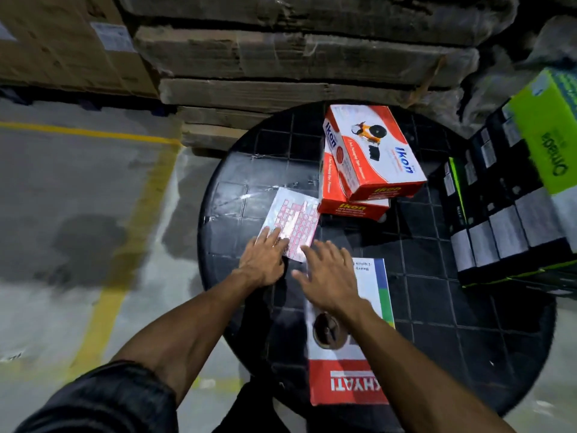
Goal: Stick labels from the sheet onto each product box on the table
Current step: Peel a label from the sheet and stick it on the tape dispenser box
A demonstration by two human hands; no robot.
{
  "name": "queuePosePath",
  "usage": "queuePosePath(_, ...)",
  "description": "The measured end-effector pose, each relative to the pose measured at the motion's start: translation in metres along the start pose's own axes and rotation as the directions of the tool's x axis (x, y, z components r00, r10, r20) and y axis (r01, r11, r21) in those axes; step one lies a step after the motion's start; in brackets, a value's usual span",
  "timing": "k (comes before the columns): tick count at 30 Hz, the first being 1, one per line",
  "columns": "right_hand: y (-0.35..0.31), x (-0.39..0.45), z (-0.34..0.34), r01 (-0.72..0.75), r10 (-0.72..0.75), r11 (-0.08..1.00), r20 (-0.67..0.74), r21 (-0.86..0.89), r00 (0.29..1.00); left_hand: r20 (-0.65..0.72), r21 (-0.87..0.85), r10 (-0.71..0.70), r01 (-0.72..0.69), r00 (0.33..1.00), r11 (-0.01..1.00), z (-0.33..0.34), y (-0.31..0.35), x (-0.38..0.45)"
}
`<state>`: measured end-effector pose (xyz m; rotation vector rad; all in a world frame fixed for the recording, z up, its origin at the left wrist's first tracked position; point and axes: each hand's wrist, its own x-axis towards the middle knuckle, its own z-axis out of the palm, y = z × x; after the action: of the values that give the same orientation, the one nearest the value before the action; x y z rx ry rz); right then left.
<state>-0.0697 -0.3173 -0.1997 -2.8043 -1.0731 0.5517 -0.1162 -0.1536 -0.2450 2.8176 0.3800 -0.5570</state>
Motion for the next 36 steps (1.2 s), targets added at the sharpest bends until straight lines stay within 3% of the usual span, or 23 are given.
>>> queuePosePath(3,0.007,0.003,0.008,-0.094,0.092,0.995,-0.039,-0.041,0.995,0.043,0.086,0.077,-0.080,0.996,0.993,0.005,-0.013,0.009)
queuePosePath(7,0.017,0.008,-0.004,-0.252,0.254,0.966,0.027,-0.052,0.967,-0.036,0.112,0.113,-0.108,0.993,0.988,0.008,-0.027,-0.007)
queuePosePath(11,0.002,0.030,-0.015,-0.195,0.198,0.979,0.044,-0.052,0.979,-0.078,0.078,0.103,-0.097,0.992,0.992,0.016,-0.036,-0.031)
queuePosePath(16,-0.039,0.060,-0.001,-0.262,0.222,0.927,0.168,0.267,0.960,-0.097,0.013,0.117,-0.117,0.988,0.993,0.030,-0.037,-0.054)
queuePosePath(19,-0.051,0.065,0.016,-0.235,0.195,0.945,0.185,0.226,0.963,-0.197,-0.041,0.055,-0.064,0.979,0.997,0.030,-0.045,-0.052)
queuePosePath(21,-0.053,0.063,0.025,-0.170,0.152,0.981,0.178,0.091,0.972,-0.232,-0.068,-0.001,-0.016,0.973,0.998,0.023,-0.053,-0.044)
queuePosePath(24,-0.053,0.051,0.039,-0.076,0.083,0.996,0.146,-0.053,0.986,-0.201,-0.070,-0.037,0.023,0.979,0.997,0.009,-0.063,-0.027)
queuePosePath(28,-0.052,0.036,0.052,-0.005,0.018,0.994,0.117,-0.106,0.993,-0.141,-0.036,-0.044,0.039,0.989,0.999,-0.003,-0.072,-0.008)
queuePosePath(31,-0.049,0.034,0.052,-0.005,0.012,0.997,0.107,-0.072,0.994,-0.063,0.026,-0.007,0.009,0.998,1.000,0.000,-0.081,-0.008)
queuePosePath(36,-0.052,0.055,0.039,-0.042,0.039,0.992,0.033,0.118,0.999,-0.096,0.001,0.010,-0.010,0.995,1.000,0.012,-0.088,-0.020)
